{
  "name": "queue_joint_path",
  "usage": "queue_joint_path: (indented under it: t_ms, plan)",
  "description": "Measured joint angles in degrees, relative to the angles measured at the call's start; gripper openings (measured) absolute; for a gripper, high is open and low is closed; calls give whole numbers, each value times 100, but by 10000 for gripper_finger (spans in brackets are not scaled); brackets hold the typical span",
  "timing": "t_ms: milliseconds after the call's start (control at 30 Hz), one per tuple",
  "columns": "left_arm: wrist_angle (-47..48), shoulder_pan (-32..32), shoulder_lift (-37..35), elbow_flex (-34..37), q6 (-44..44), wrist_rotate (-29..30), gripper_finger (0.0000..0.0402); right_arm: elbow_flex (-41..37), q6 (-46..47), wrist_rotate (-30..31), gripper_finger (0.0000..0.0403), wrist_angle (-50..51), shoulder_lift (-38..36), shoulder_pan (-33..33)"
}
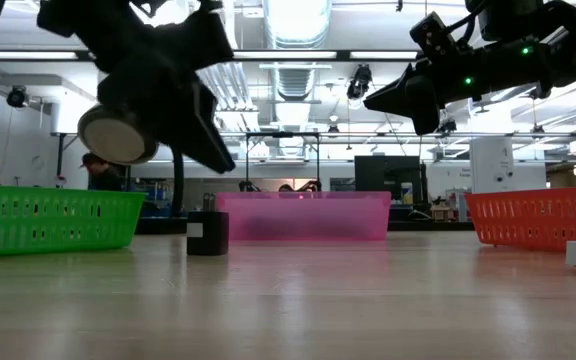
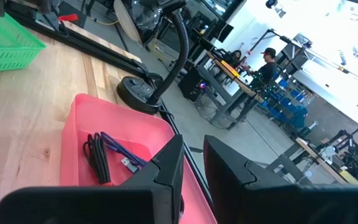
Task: Pick and place items into bin
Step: Put the black charger adapter into the green bin
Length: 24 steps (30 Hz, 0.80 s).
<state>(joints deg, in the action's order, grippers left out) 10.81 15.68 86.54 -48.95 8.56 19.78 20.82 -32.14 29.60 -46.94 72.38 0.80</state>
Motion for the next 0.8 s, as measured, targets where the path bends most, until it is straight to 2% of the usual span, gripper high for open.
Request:
queue_joint_path:
  t_ms: [133, 333, 800]
  plan:
    - [-216, -23, 0, 189, 0, -63, 203, 0, 3, -1, 52, -2, 0, 2]
    - [-1061, -36, 46, 531, -195, -356, 203, 0, 5, 0, 52, -2, 0, 1]
    - [-1345, -35, 641, 676, -186, -489, 203, 2, 11, 1, 52, 1, 0, 35]
